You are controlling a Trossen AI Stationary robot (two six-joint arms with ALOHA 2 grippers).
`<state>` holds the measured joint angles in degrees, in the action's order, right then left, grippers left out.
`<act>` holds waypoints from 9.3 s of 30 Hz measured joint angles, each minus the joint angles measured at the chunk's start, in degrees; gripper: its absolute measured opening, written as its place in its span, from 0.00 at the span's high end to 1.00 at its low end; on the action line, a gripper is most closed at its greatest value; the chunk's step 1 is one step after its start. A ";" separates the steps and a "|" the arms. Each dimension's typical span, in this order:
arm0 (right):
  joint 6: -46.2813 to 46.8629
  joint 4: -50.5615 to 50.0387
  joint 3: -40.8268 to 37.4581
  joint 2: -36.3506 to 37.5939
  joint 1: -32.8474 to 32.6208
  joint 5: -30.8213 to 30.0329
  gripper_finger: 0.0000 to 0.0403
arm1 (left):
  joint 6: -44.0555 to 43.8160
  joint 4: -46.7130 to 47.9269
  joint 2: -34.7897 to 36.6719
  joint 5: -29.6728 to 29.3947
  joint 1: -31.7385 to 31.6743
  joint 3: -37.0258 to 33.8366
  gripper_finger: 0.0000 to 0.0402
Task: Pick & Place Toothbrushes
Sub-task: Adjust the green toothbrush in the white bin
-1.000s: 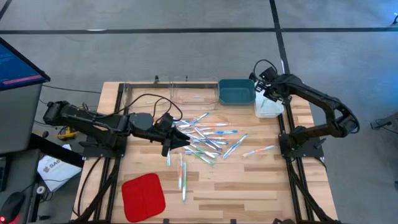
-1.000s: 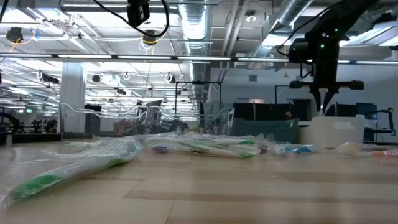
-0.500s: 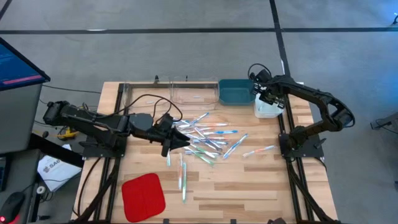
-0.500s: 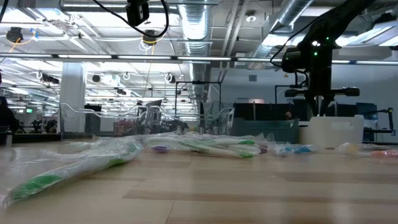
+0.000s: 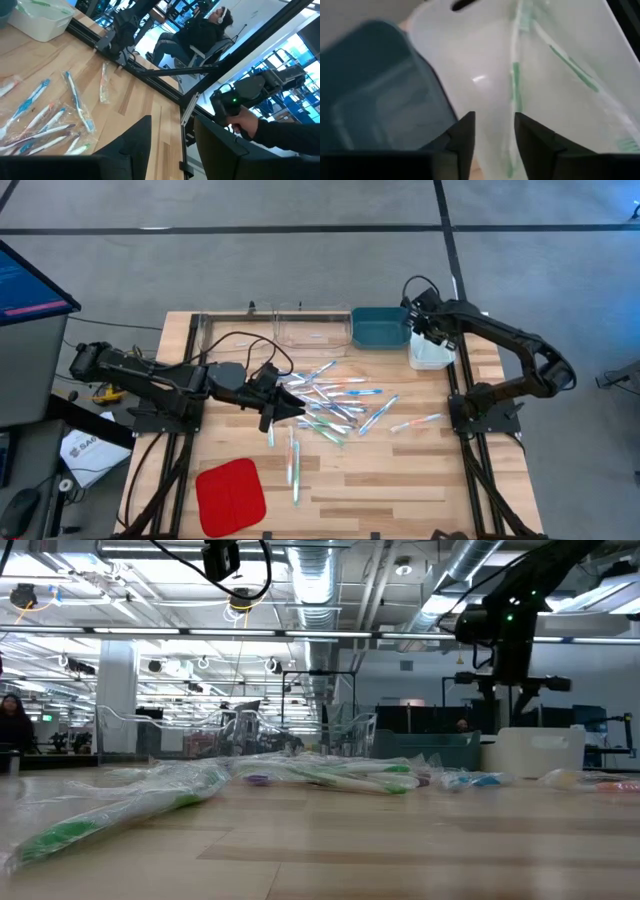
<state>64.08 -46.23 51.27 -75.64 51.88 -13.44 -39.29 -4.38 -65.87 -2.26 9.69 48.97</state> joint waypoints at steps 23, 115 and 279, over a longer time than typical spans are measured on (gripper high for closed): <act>-17.71 21.37 0.02 26.75 -4.18 3.02 0.53 | 1.78 -2.21 0.00 -7.68 -0.46 0.00 0.64; -32.13 -23.77 3.34 -11.19 -5.57 -13.65 0.55 | 4.55 -8.06 0.00 -10.91 -8.17 0.02 0.64; -31.60 -30.23 5.36 2.27 -10.64 -13.44 1.00 | 6.49 -7.65 0.00 -7.28 -9.40 0.00 0.64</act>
<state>32.47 -76.45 56.63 -73.37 41.23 -26.88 -32.80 -12.03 -65.87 -9.54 0.30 48.97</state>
